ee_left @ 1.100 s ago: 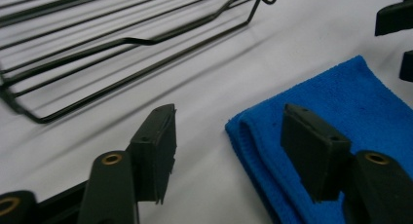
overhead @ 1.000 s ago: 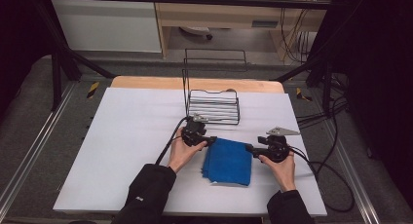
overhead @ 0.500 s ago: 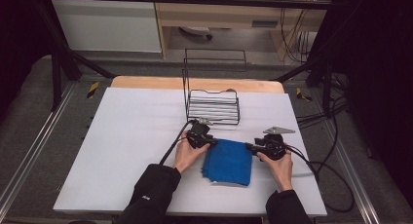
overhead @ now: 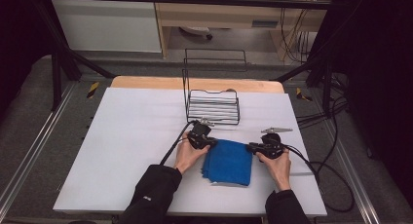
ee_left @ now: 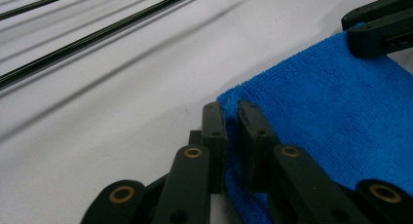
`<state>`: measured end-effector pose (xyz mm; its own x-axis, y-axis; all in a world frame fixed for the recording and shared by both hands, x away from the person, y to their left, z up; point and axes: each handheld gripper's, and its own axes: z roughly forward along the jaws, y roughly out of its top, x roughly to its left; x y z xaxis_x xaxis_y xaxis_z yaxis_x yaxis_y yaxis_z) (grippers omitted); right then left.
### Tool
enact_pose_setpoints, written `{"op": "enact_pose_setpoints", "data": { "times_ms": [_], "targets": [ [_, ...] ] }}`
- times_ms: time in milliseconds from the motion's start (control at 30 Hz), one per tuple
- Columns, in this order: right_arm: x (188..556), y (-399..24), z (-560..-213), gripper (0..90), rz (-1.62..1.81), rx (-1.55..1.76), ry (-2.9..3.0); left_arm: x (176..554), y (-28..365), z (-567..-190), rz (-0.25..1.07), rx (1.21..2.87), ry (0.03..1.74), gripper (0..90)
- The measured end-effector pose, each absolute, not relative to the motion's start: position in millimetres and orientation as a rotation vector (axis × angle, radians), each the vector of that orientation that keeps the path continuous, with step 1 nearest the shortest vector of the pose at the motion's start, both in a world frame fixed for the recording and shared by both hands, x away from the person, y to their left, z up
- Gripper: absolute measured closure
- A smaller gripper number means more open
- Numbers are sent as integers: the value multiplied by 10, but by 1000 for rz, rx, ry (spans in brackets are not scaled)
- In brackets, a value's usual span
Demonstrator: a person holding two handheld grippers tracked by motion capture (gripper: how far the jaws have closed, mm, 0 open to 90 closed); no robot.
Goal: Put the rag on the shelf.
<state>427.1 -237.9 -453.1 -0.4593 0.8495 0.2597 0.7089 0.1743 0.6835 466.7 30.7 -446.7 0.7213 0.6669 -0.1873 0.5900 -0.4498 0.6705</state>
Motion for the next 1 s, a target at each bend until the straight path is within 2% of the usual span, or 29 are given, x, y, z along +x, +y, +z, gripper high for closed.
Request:
{"op": "enact_pose_setpoints", "data": {
  "times_ms": [100,233,1000],
  "targets": [
    [4275,-2376,-4531,831,1168,1547,2270,4669,311,-4466,124,2172,949,835],
    [4271,-2380,-4517,851,1177,1542,2268,4663,340,-4466,114,2147,950,842],
    [4016,-2409,-4203,856,1392,1344,2143,4338,558,-4142,185,1983,865,845]
  ]
}}
